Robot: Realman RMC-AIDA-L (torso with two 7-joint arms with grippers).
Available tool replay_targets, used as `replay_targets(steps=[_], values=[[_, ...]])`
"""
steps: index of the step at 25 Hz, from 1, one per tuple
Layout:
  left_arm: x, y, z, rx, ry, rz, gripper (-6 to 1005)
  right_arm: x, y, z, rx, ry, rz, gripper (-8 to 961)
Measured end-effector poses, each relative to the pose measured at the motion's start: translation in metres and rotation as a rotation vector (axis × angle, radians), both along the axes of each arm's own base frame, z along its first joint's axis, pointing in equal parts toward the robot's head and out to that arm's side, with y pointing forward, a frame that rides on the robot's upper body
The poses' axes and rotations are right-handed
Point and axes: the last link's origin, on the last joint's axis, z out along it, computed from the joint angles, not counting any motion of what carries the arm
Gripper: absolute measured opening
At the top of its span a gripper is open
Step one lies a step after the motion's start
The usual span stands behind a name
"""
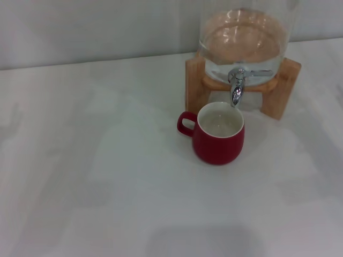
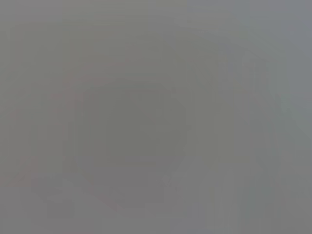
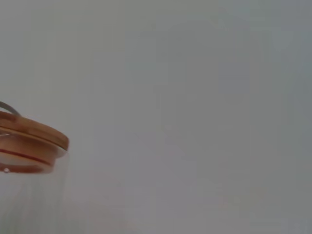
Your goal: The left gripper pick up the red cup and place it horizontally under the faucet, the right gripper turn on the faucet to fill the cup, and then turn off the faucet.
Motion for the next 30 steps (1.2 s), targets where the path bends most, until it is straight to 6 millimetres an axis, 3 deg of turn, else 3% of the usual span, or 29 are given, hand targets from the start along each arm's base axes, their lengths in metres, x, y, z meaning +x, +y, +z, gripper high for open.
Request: replay_targets(steps=[5,16,30], values=[[-0.002,0.005,0.001,0.004,-0.004,0.016,754,0.002,0.003,-0.005,-0.004,-0.005,-0.030,617],[-0.040,0.003,-0.002,0.007,-0.037,0.181,754,0.008,0.009,-0.005,0.022,0.024,-0.098,617],[-0.041,-0.004,-0.006,-0.005,-0.029,0.174,753,0.011,0.011,-0.010,0.001,0.035,-0.129,617]])
